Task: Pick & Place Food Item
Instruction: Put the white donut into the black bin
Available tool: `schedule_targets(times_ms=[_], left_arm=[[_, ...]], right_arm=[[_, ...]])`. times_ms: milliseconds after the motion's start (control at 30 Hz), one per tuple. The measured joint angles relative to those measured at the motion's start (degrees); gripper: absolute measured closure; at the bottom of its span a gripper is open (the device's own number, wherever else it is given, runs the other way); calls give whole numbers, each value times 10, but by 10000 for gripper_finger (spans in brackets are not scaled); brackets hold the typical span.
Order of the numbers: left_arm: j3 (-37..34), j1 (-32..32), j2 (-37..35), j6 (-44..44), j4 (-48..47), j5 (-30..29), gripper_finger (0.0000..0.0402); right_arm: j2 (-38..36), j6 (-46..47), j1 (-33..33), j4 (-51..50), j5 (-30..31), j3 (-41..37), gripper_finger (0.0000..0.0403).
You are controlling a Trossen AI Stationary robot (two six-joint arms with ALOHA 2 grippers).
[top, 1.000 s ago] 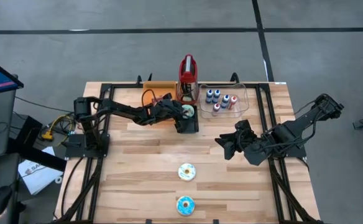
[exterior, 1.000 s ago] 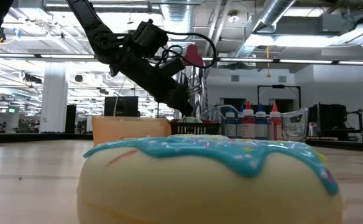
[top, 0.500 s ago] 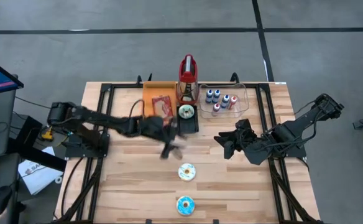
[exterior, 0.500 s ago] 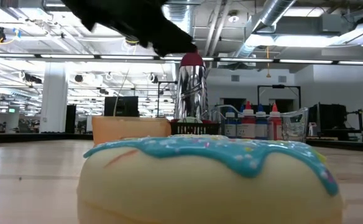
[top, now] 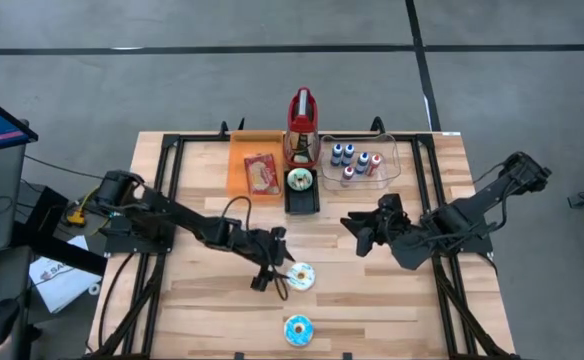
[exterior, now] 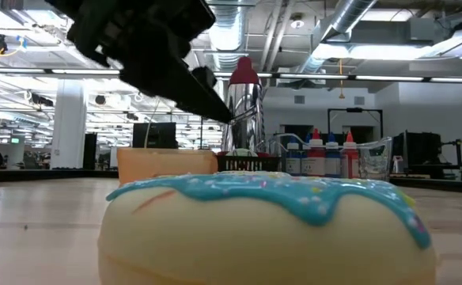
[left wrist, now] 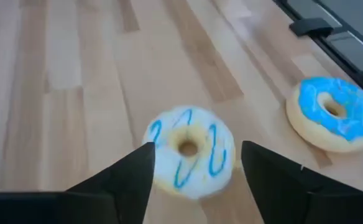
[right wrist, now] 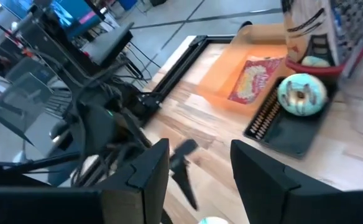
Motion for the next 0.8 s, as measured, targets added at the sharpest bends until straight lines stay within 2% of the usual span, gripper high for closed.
schedule_targets(times_ms=[233, 433, 633, 800], left_arm=[[1, -3, 35, -3, 70, -61, 156], [3, 10, 73, -19, 79, -55, 160], [60, 9, 128, -18, 75, -50, 161], [87, 13, 155, -16, 26, -50, 161]], right_arm=[[33, 0, 5, 64, -2, 0, 239], [43, -21, 12, 95, -4, 0, 239], [41, -31, 25, 101, -3, -1, 239], [41, -32, 34, 108, -1, -1, 239]])
